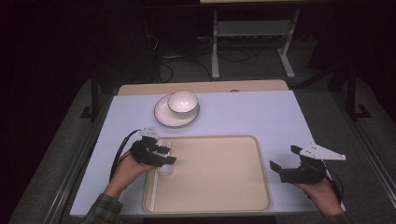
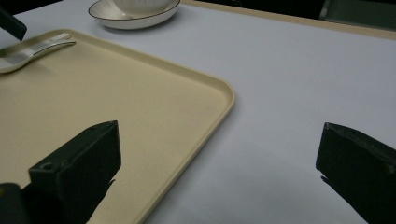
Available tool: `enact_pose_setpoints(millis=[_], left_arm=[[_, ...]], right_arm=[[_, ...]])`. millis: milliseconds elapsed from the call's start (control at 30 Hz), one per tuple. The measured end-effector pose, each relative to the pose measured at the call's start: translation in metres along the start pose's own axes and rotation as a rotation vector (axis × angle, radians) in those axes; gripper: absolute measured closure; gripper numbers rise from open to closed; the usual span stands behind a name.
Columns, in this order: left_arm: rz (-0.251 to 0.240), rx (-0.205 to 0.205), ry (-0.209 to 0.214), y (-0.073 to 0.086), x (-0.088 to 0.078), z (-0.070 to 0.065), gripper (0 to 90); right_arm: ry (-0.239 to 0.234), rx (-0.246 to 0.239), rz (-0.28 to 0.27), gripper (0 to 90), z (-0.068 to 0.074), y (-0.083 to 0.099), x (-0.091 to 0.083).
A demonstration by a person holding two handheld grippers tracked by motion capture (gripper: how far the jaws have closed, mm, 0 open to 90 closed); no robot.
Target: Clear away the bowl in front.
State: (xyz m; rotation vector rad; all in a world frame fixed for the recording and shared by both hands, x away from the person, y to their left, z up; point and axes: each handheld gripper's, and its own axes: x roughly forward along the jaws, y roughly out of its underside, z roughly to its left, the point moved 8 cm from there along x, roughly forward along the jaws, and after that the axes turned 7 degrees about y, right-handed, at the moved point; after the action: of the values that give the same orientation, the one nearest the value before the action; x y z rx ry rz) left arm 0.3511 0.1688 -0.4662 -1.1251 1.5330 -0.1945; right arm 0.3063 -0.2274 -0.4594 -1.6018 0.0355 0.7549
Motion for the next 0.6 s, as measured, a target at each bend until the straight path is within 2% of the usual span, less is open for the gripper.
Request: enact_pose_setpoints(millis=[33,100,133,167,200,267,467,600], left_arm=[[-0.005,-0.001,-0.01,-0.001,-0.001,0.001,39.2],[-0.016,-0.003,-0.028,-0.004,-0.004,0.004,33.0],[-0.02,-0.005,-0.031,-0.005,-0.005,0.005,27.0],[-0.019,-0.008,-0.029,-0.006,-0.006,0.007,27.0],[-0.013,-0.008,-0.046,-0.007,-0.007,0.012,20.7],[-0.004,-0.023,-0.045,-0.009,-0.008,0.017,15.2],[-0.019,-0.045,-0.064,-0.013,-0.014,0.032,13.6],[-0.032,-0.053,-0.065,-0.017,-0.018,0.038,13.6]], right_arm=[[0.0,0.0,0.0,0.0,0.0,0.0,0.0],[0.002,0.0,0.001,0.0,0.0,0.0,0.0],[0.003,0.002,0.0,0.0,0.0,0.0,0.0],[0.003,0.002,0.0,0.0,0.0,0.0,0.0],[0.003,0.0,0.001,0.0,0.0,0.0,0.0],[0.003,0.003,0.002,0.0,0.0,0.0,0.0],[0.003,0.005,0.001,0.0,-0.001,0.0,0.0],[0.003,0.006,0.001,0.0,-0.001,0.0,0.0]])
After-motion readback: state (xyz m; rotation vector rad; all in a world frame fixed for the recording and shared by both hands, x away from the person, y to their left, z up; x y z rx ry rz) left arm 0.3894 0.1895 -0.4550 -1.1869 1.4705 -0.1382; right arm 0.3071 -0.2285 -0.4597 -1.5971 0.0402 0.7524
